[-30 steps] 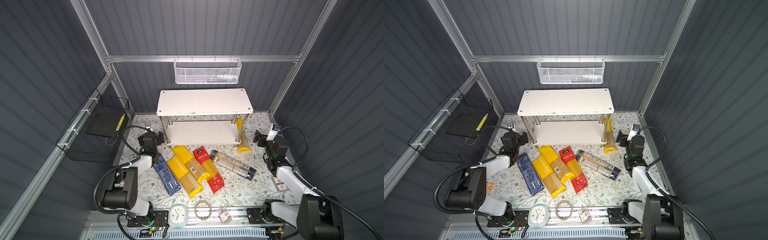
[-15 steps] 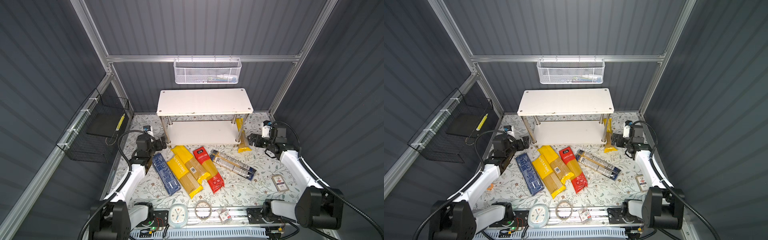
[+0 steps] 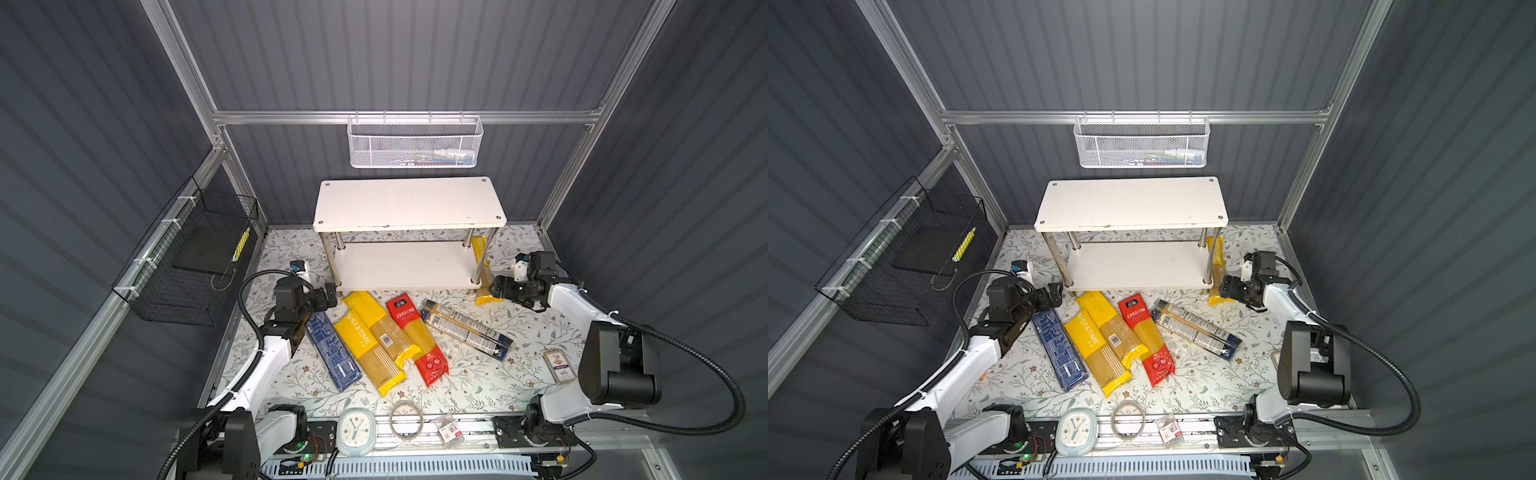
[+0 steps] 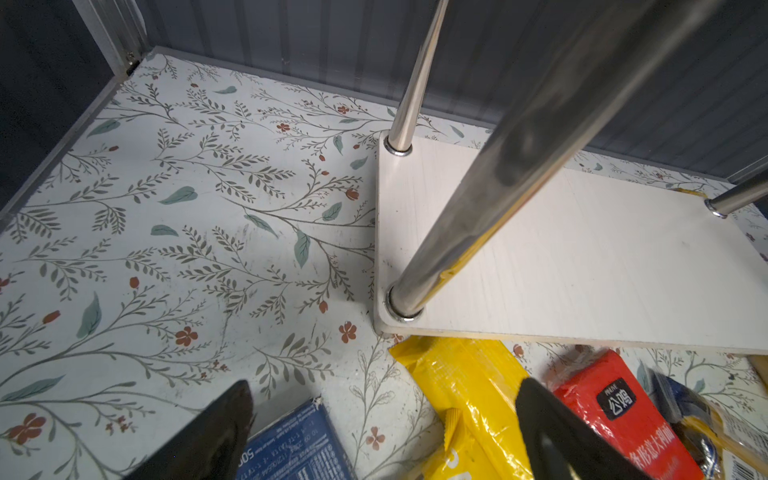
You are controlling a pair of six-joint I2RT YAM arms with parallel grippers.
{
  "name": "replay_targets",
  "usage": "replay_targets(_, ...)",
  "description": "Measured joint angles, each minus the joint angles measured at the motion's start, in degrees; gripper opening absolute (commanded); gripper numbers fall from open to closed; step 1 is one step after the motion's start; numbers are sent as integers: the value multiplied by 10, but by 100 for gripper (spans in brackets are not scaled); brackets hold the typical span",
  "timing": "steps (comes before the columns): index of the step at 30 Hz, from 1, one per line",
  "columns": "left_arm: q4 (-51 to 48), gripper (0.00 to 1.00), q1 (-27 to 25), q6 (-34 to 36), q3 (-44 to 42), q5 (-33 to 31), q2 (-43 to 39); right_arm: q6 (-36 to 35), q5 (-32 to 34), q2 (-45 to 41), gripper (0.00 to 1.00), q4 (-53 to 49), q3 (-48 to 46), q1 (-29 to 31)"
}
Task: Place and organize the pasta boxes and bags onto the shelf
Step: 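Close the right gripper on the yellow PASTATIME bag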
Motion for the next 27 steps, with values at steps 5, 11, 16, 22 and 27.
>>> replay_targets(5,-1,100,0,-1,0,2,0,-2,-25,44,82,8,20,-2)
replay_targets(11,-5,100,0,-1,0,-5,0,-8,-36,79,81,4,51,-2)
replay_targets(16,-7,100,0,-1,0,-5,0,-14,-40,103,73,3,72,-3)
replay_targets(22,-13,100,0,-1,0,-9,0,-17,-48,133,81,3,81,-3)
replay_targets(27,-13,100,0,-1,1,-10,0,-19,-49,143,81,3,81,-3)
